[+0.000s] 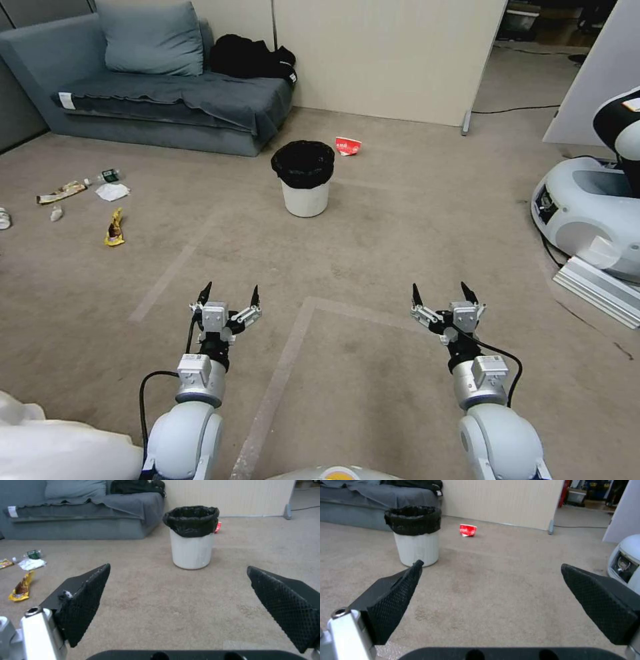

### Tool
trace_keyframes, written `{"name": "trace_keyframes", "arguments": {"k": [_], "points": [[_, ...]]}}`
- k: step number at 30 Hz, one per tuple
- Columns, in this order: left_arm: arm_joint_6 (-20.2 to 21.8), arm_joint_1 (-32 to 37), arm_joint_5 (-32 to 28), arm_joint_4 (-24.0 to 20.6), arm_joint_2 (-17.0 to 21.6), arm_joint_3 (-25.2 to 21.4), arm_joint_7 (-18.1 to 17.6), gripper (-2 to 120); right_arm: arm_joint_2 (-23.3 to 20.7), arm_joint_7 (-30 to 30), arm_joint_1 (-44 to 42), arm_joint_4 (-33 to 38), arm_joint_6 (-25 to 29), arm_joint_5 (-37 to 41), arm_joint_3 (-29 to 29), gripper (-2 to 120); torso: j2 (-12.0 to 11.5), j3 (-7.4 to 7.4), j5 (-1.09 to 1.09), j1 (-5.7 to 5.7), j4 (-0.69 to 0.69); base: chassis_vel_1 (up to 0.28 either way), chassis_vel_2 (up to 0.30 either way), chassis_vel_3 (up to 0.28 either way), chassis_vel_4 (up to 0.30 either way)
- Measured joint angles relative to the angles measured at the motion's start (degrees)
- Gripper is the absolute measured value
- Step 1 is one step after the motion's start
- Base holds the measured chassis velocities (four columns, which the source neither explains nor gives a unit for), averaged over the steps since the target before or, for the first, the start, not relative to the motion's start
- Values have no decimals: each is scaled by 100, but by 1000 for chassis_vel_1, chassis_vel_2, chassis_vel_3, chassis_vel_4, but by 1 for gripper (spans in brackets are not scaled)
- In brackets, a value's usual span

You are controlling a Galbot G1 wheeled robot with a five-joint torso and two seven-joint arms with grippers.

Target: Pick up the trash bin, then pick up the garbage from the floor and place it into the trash bin.

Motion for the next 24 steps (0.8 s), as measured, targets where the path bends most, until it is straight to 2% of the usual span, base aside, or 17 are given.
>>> {"name": "trace_keyframes", "arguments": {"k": [10, 14, 15, 16, 19, 21, 24], "points": [[1, 0, 0, 0, 0, 0, 0, 100, 1, -1, -2, 5, 0, 0, 0, 100, 0, 0, 0, 0, 0, 0, 0, 0, 0], [143, 79, 20, -157, -13, 11, -57, 100, 63, -52, -166, 274, -28, -50, 9, 100, 0, 0, 0, 0, 0, 0, 0, 0, 0], [376, 218, 69, -404, -42, 42, -163, 100, 137, -112, -355, 580, -69, -127, 24, 100, 0, 0, 0, 0, -1, 0, 0, 0, 0], [376, 218, 69, -404, -42, 42, -163, 100, 137, -112, -355, 580, -69, -127, 24, 100, 0, 0, 0, 0, -1, 0, 0, 0, 0], [1088, 643, 220, -1151, -129, 133, -485, 100, 326, -264, -836, 1354, -173, -319, 58, 100, 0, 0, 0, 0, 1, 0, 0, 0, 0], [1133, 689, 229, -1227, -133, 134, -503, 100, 384, -315, -993, 1609, -209, -383, 66, 100, 0, -1, 3, -1, 0, 0, 0, 0, 0], [1331, 815, 272, -1425, -158, 173, -595, 100, 471, -383, -1211, 1964, -258, -468, 86, 100, 0, 0, -4, 0, 0, 0, 0, 0, 0]]}}
